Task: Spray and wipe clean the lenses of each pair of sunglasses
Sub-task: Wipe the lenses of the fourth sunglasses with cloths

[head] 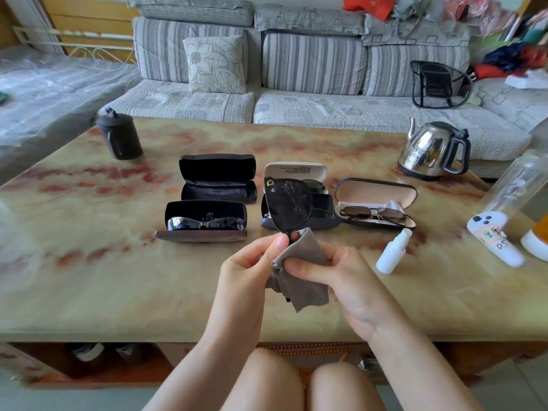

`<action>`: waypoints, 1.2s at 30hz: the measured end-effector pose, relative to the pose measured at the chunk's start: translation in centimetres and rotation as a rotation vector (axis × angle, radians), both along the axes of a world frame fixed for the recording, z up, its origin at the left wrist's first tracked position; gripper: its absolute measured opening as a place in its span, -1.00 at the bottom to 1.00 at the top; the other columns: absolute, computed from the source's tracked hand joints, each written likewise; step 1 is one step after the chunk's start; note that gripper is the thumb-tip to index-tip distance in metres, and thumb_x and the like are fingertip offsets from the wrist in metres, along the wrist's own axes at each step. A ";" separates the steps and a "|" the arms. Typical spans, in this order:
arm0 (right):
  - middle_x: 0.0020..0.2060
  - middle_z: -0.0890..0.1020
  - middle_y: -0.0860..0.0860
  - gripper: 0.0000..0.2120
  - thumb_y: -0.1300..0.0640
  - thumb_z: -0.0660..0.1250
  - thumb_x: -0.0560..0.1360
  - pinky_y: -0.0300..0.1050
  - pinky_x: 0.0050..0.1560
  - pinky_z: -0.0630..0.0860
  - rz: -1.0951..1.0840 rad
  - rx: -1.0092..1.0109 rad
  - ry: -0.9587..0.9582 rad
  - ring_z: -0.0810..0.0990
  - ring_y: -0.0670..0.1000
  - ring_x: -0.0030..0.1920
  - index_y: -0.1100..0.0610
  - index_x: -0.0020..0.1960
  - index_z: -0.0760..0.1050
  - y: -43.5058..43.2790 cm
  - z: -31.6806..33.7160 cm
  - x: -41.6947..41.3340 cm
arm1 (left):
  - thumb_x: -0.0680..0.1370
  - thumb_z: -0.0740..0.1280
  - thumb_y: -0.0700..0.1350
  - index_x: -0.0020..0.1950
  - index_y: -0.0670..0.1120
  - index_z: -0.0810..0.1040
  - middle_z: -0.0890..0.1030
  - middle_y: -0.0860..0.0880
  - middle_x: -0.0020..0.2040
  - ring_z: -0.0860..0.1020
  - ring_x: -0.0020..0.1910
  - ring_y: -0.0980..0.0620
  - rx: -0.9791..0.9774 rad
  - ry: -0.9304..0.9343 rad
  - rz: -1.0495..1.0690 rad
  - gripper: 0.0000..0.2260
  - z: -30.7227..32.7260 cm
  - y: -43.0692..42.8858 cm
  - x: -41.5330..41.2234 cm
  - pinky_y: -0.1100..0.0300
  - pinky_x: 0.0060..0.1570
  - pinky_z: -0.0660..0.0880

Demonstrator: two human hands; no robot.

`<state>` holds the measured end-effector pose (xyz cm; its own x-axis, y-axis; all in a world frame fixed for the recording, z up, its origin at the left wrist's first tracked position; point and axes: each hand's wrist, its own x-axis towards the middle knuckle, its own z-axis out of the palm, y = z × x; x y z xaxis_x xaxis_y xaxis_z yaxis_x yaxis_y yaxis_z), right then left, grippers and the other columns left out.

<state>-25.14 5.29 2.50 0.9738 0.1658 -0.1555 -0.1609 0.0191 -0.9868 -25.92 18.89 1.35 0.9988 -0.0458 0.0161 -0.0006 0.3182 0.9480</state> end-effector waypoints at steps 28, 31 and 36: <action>-0.09 0.66 0.21 -0.76 0.18 0.51 0.36 -0.19 -0.21 0.57 0.030 0.221 -0.042 0.64 0.06 -0.12 0.21 0.01 0.67 0.0 -0.8 -0.1 | 0.53 0.24 0.02 0.19 -0.05 0.64 0.68 -0.16 0.08 0.60 0.12 -0.21 0.031 -0.001 -0.072 -0.68 0.0 0.6 0.7 -0.15 0.17 0.46; -0.12 0.66 0.21 -0.65 0.21 0.50 0.27 -0.15 -0.17 0.57 0.019 0.211 0.000 0.65 0.10 -0.12 0.23 0.05 0.64 0.1 -1.2 0.1 | 0.47 0.28 0.02 0.14 0.05 0.63 0.68 0.01 0.07 0.58 0.09 -0.03 0.005 0.010 -0.046 -0.72 0.0 0.3 0.5 0.07 0.11 0.48; -0.10 0.67 0.27 -0.57 0.19 0.58 0.21 0.03 -0.07 0.59 -0.031 0.168 -0.027 0.66 0.17 -0.11 0.26 0.05 0.62 0.2 -1.8 0.3 | 0.51 0.33 -0.01 0.11 0.17 0.58 0.69 0.05 0.04 0.54 -0.02 0.00 0.044 0.024 -0.072 -0.81 -0.1 0.1 0.4 0.03 0.02 0.38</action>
